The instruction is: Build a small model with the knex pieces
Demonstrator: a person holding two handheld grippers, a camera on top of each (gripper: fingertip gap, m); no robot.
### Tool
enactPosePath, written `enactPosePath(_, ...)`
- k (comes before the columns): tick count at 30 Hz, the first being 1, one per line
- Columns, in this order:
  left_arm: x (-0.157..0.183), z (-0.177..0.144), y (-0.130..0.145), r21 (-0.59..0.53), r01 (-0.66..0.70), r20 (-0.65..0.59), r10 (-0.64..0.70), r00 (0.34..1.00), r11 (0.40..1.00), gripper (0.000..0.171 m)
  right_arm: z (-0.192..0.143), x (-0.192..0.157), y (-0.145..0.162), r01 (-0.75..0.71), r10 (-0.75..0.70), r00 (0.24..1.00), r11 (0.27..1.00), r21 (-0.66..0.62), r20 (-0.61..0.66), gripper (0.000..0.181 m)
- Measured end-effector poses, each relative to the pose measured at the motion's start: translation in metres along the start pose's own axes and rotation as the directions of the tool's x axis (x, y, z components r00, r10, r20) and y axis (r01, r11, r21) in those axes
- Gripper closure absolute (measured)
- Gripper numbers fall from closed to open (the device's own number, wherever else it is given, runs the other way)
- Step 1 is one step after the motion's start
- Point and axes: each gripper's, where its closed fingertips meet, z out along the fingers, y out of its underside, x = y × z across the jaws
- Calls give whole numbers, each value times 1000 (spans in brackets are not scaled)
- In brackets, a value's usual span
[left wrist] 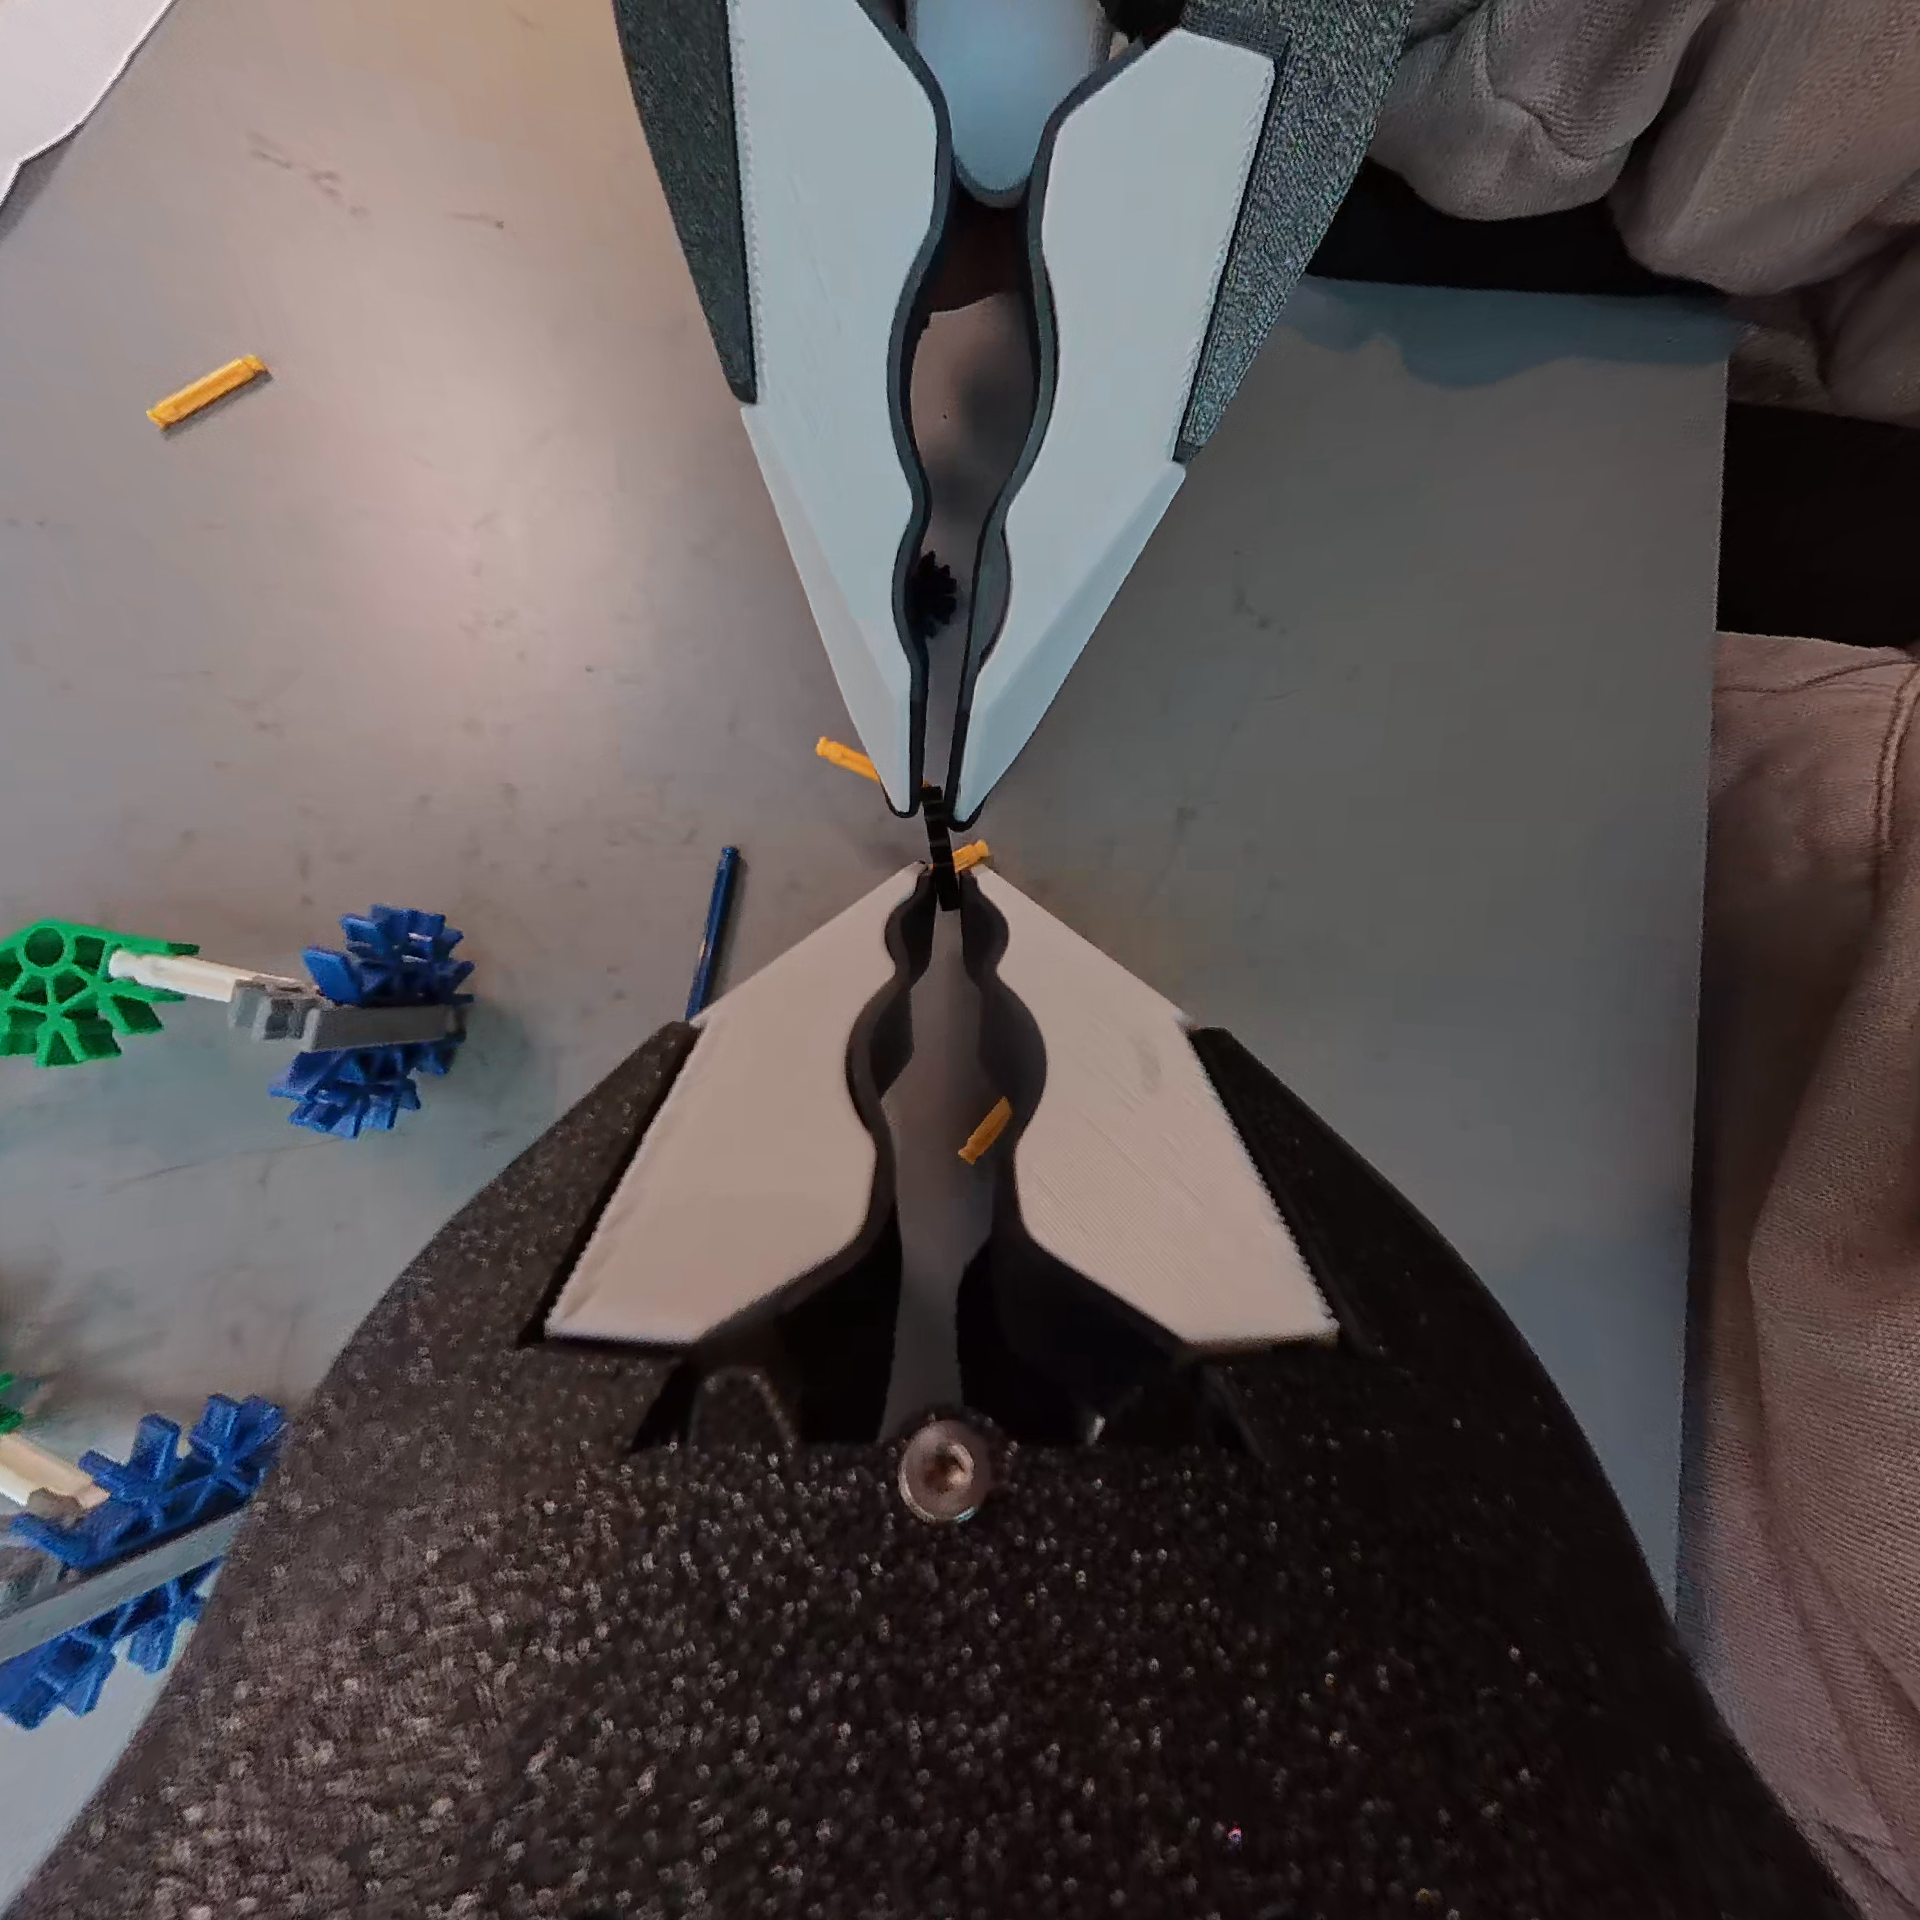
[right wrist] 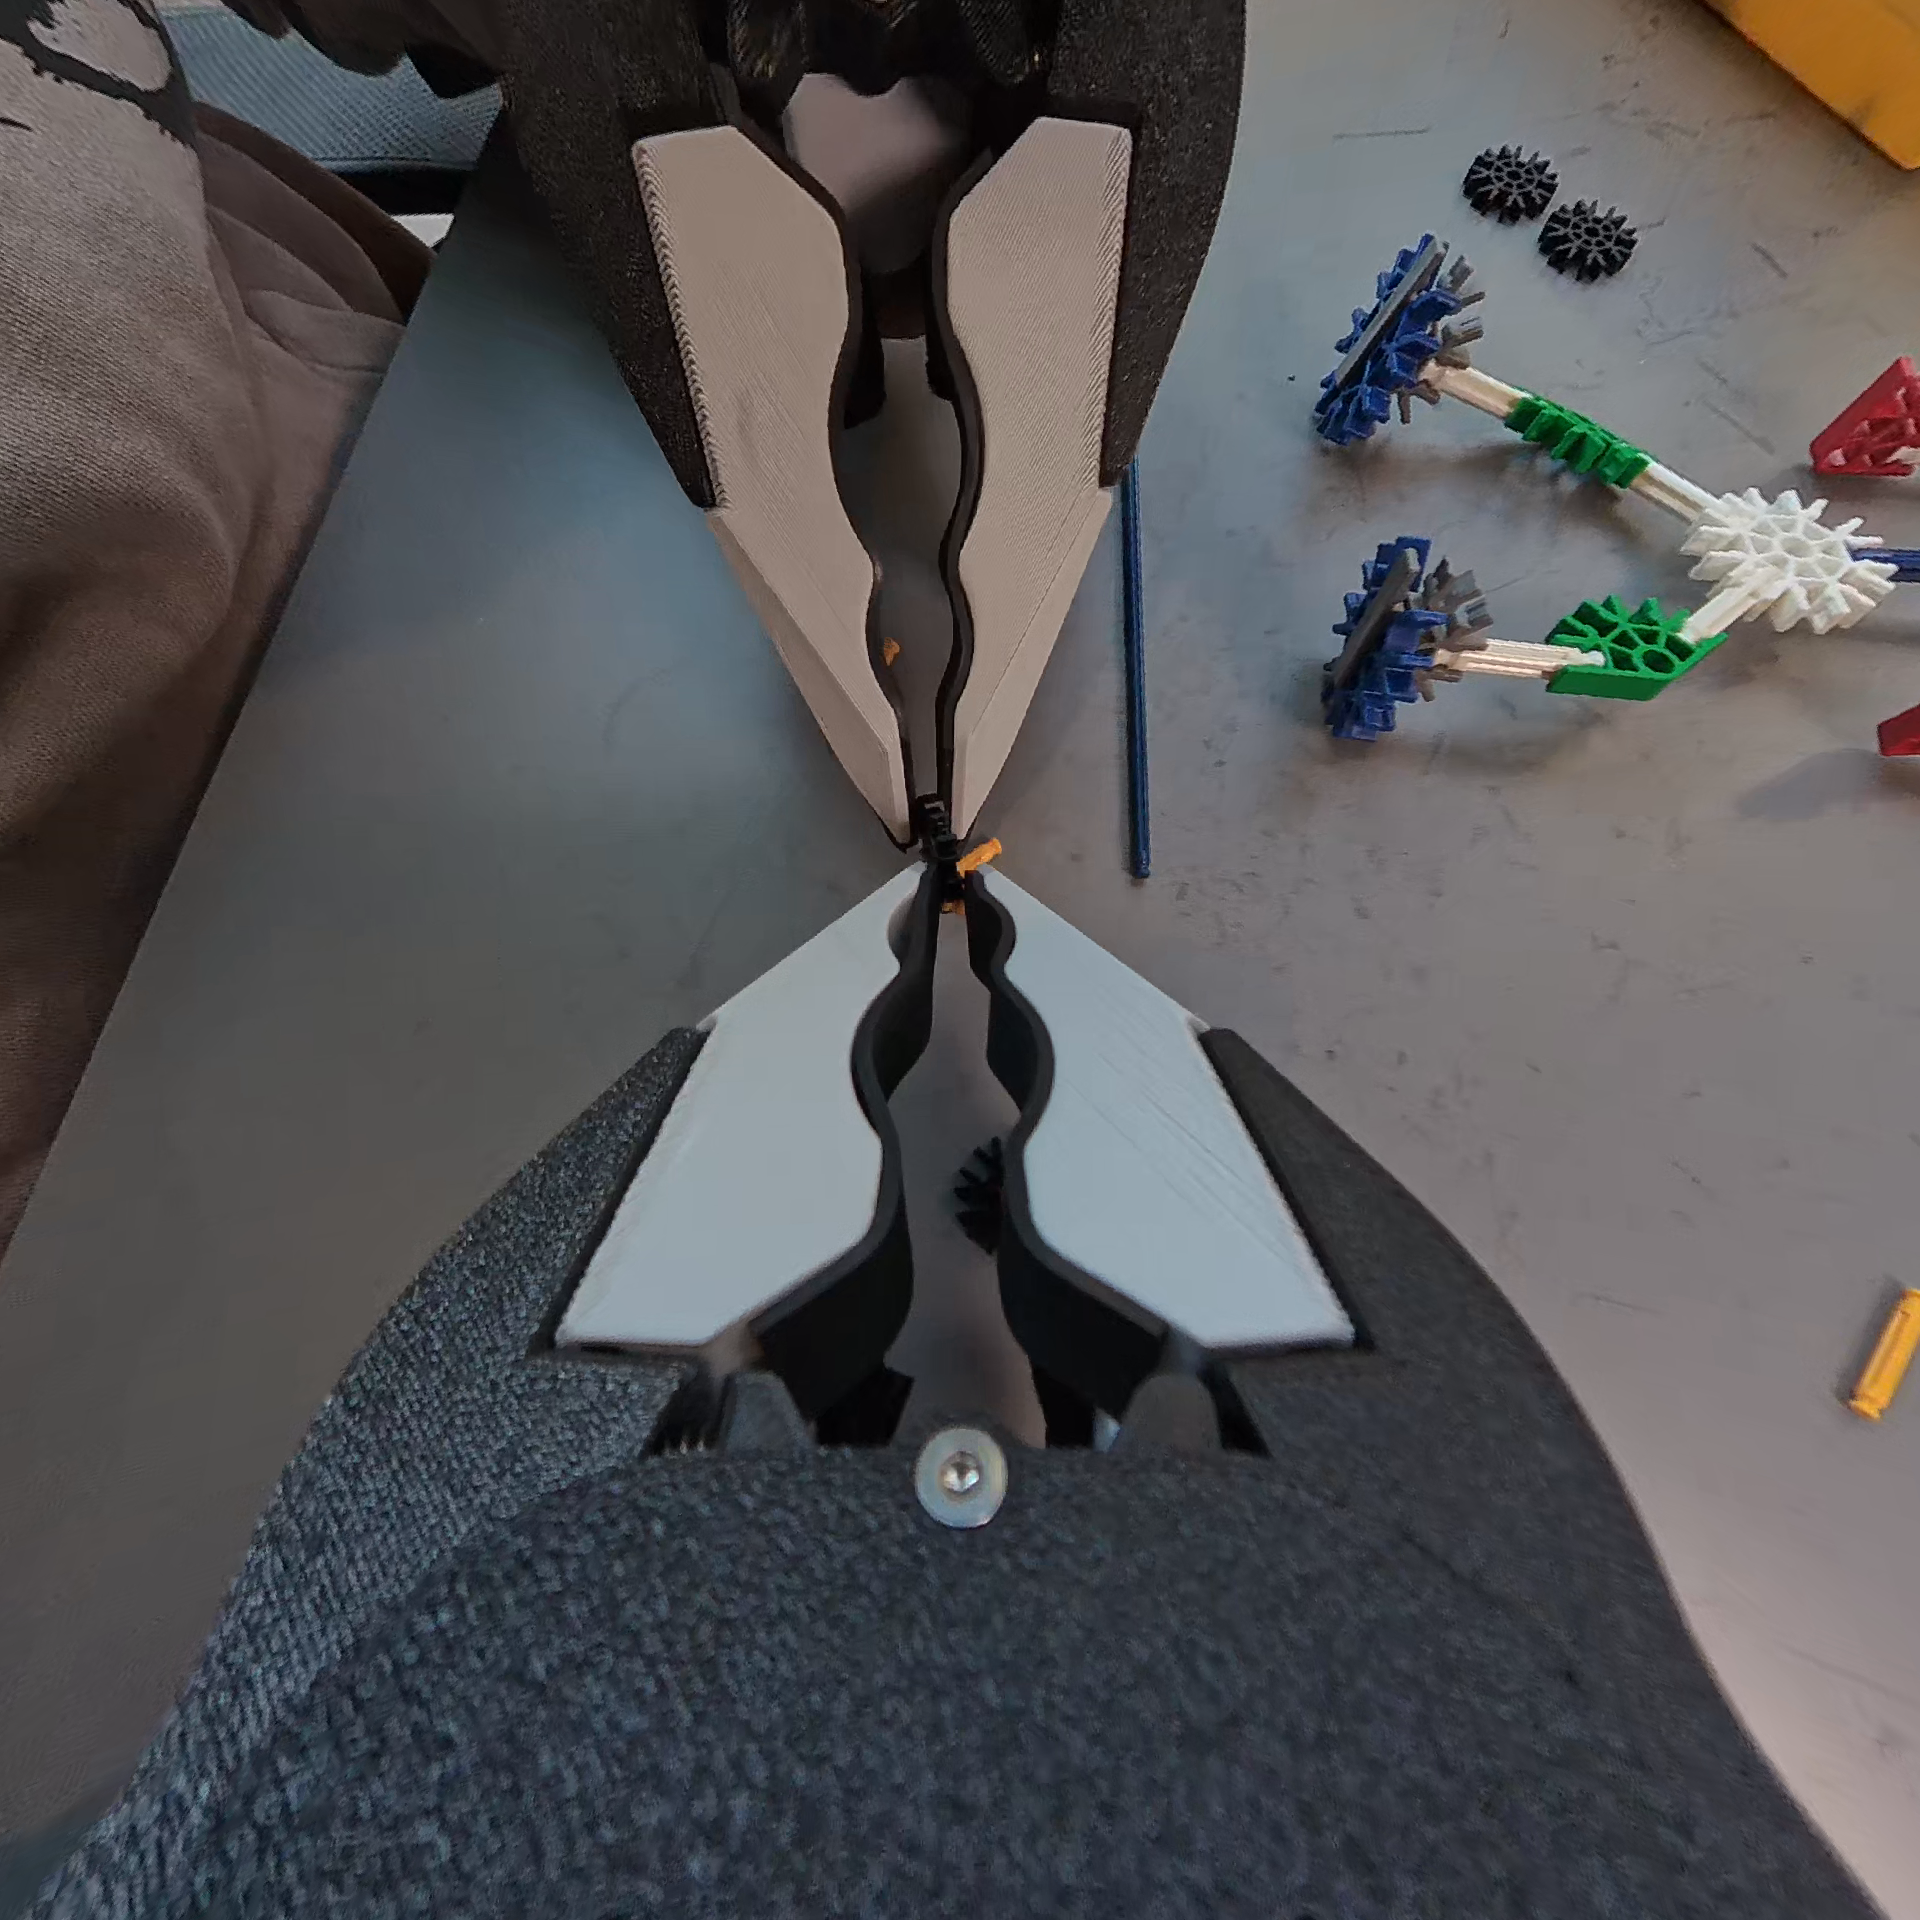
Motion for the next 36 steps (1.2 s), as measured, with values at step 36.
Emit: enactPosePath(36,8,7,2,-81,-92,92,100,991,992,170,1,-13,7,45,-45,999,991,-124,4,180)
